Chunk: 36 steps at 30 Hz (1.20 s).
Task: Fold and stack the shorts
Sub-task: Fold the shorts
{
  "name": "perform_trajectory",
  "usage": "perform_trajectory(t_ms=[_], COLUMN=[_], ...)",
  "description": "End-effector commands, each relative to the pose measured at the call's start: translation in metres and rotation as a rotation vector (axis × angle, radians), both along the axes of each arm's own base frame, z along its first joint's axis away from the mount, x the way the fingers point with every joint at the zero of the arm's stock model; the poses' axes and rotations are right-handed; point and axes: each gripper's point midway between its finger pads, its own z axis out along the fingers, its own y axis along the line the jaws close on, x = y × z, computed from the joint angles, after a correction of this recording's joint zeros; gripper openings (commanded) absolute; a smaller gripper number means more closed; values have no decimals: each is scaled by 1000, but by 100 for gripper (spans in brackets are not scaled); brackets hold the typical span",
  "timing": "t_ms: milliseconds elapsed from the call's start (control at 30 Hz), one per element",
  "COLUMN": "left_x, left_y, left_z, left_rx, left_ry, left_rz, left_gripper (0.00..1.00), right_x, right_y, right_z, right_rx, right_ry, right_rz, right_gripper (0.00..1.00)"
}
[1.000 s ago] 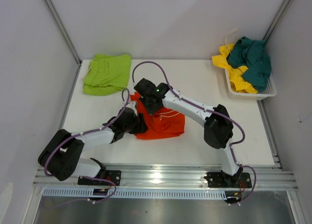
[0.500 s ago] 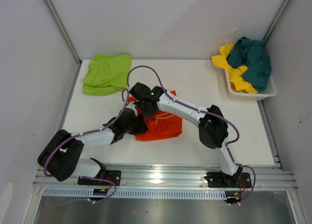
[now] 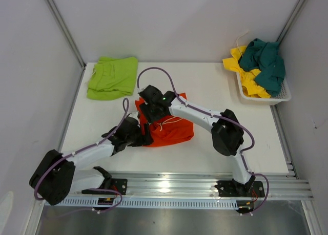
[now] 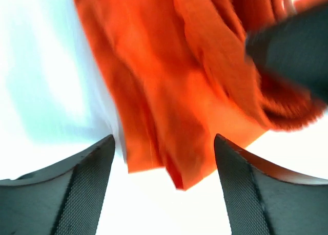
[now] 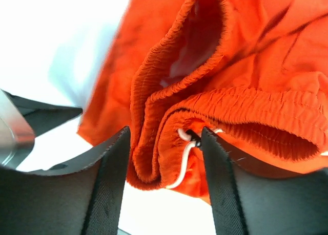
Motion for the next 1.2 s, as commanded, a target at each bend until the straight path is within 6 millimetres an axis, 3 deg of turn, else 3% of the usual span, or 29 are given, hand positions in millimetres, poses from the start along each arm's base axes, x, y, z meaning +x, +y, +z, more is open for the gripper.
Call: perform_trajectory(t_ms=[0, 133, 300, 500, 600, 633, 667, 800, 933, 1167], left_x=[-30, -30, -27, -9, 6, 9, 16, 31, 45, 63], left_y=[12, 14, 21, 14, 5, 3, -1, -10, -19, -29], left_z=[4, 34, 56, 70, 80, 80, 90, 93, 90, 83], left_rx=[26, -12, -27, -33, -53, -50, -61, -58, -49, -42], left_ry=[62, 7, -54, -88, -105, -103, -119, -123, -111, -108], left_rz=[-26, -8, 38, 50, 47, 41, 41, 31, 26, 28], left_gripper=[83, 87, 89, 91, 92, 93, 93, 94, 95, 95], right_x=[6, 2, 0, 14, 25, 26, 31, 41, 45, 61], right_y=[23, 23, 10, -24, -37, -39, -46, -61, -63, -59], right_z=[70, 95, 118, 88, 73, 70, 64, 54, 44, 30], right_rx=[249, 360, 436, 352, 273, 259, 213, 121, 108, 126], right_ry=[-71, -67, -72, -21, -46, -39, -42, -65, -58, -60], right_rz=[23, 27, -30, -170, -240, -261, -292, -365, -383, -412], right_gripper=[60, 62, 62, 62, 68, 81, 82, 82, 79, 58])
